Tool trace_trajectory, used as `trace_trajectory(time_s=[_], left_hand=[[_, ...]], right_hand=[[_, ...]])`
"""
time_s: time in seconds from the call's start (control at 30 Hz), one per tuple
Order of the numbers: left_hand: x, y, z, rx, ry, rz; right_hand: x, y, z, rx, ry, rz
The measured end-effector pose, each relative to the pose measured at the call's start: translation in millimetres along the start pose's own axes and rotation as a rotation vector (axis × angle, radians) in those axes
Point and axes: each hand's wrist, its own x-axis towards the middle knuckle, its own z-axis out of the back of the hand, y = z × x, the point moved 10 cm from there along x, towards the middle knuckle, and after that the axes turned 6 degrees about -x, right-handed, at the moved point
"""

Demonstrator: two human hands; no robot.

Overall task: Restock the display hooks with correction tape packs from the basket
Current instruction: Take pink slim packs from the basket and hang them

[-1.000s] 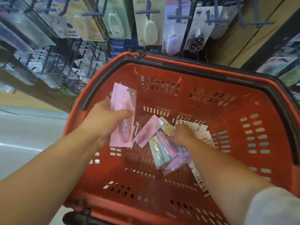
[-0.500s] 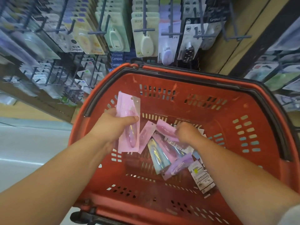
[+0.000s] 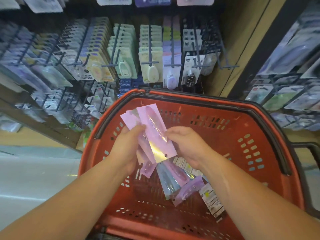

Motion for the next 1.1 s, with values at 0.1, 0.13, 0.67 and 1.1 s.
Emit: trace_trajectory(time_s=[0.1,0.13,0.67,1.1], left_hand=[[-3.7,-3.6,-2.8,0.015,0.028,-0.002],[-4.6,-8.0,-5.3,0.065,0.055,-0.032],[-5.1,-38.7,48.8,0.517,-0.052,-0.144],[2.6,-18.0,52.6,0.414,-0.053,-0.059]], right_hand=[[3.4,6.5,-14.1,-0.062,0.006,0.055],[4.7,11.1,-20.1,-0.111,0.018,0.093],[94.1,-210.5,26.8,-0.965,0.155,-0.326],[94.3,-148.9,3.0,-1.008,0.18,-0.065]])
